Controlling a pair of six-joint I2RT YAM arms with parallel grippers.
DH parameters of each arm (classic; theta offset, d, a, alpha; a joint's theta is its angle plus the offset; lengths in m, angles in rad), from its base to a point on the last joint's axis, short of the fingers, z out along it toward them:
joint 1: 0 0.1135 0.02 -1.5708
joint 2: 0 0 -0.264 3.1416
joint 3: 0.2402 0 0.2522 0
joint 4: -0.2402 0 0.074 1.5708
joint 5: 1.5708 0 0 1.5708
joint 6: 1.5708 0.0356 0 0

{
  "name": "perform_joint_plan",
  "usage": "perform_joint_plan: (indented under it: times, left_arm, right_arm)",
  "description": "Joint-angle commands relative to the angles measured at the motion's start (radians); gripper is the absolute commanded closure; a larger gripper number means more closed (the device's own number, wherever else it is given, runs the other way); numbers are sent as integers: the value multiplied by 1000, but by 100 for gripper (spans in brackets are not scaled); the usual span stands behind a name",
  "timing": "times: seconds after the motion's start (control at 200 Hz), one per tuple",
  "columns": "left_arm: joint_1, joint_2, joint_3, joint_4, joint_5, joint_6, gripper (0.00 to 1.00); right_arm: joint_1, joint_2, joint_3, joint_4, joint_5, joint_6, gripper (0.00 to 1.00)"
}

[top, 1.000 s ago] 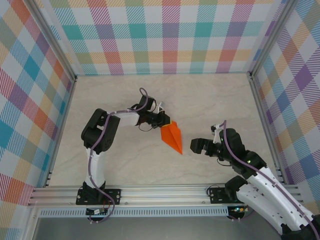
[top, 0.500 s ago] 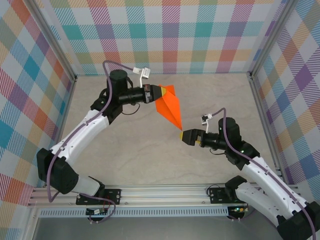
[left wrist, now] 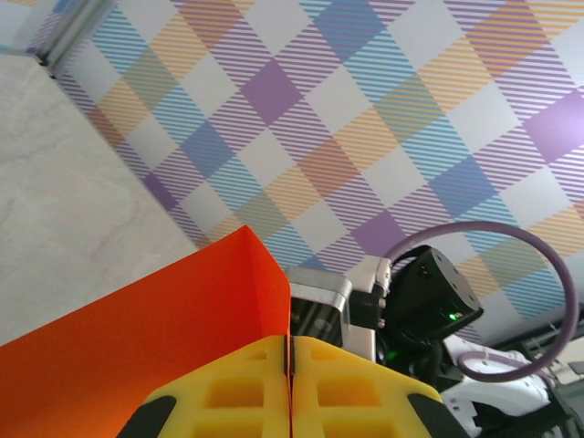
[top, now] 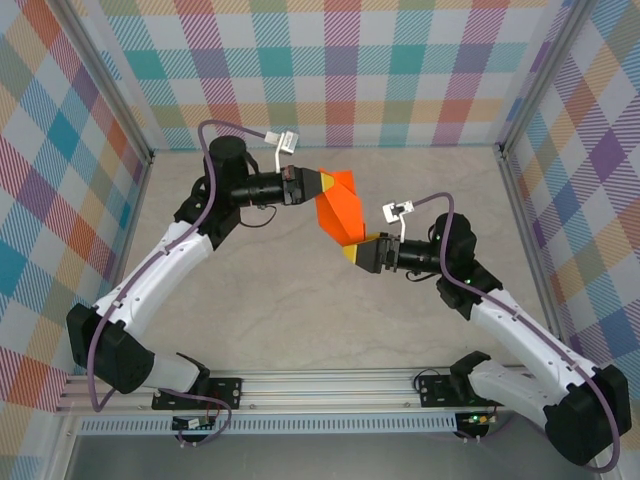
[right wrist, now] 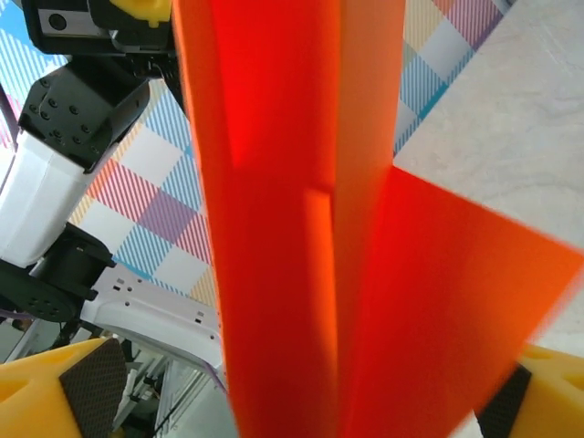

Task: Fold a paper plane with a square sheet of paper (fold left side to right side)
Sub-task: Turn over the paper at the center of the table.

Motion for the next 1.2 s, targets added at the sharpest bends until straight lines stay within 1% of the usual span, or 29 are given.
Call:
perform_joint_plan:
  times: [0.0,0.04,0.065,0.11,0.23,0.255,0.315,0.38,0.45,0.485,0.53,0.575,0.605,0.645,0.73,0.77,0.81,0.865,0.92,1.04,1.115,1.195]
  left_arm:
    - [3,-41,4,57,62,-46,95]
    - [2,-40,4,50,66,-43,94]
    - [0,-39,3,43,68,-40,95]
    - [-2,-35,0,35,70,-39,95]
    - [-18,-24,-4,9,85,-38,94]
    - [-23,-24,-3,1,86,-31,93]
    - [-25,-28,-3,-32,74,0,83]
    - [-25,-36,13,-119,34,66,69]
    - [-25,-47,29,-191,-5,128,54]
    - [-26,-56,41,-250,-47,174,46]
    - [-28,-72,57,-357,-141,243,36]
    - [-29,-99,58,-428,-249,303,26]
    - [-31,-120,50,-455,-328,328,22]
    - [-31,-157,24,-466,-415,346,19]
    - [-31,-251,-64,-424,-571,348,18]
    - [-32,-296,-109,-398,-632,340,18]
    - [-32,-344,-146,-378,-685,333,17]
    - [-32,-410,-191,-356,-747,325,17]
    - [-32,-470,-231,-345,-822,317,17]
    - [-32,-575,-289,-357,-971,308,15]
    - [-32,-619,-305,-376,-1027,310,14]
    - [-32,-649,-319,-391,-1060,311,14]
  right_arm:
    - [-2,12,39,99,-37,19,16]
    - [-2,9,44,89,-34,13,20]
    - [-2,5,46,80,-30,8,25]
    - [-2,-3,49,59,-17,1,38]
    - [-1,-31,32,26,6,-24,62]
    - [-2,-38,29,9,14,-31,66]
    - [-2,-53,28,-54,38,-68,75]
    - [1,-67,45,-163,78,-125,87]
    - [3,-78,59,-252,115,-171,93]
    - [7,-84,66,-293,136,-193,95]
    - [14,-86,83,-369,177,-236,96]
    - [28,-84,110,-463,241,-284,96]
    - [43,-77,132,-533,290,-316,96]
    - [66,-61,165,-619,364,-360,96]
    - [152,4,250,-820,602,-428,97]
    - [208,46,293,-905,751,-443,97]
    - [274,106,340,-988,914,-438,97]
    - [347,198,405,-1081,1079,-432,97]
    - [414,303,483,-1187,1253,-384,97]
    - [509,552,665,-1414,1532,-307,95]
    - [544,718,785,-1566,1655,-242,93]
    - [567,877,893,-1696,1735,-189,93]
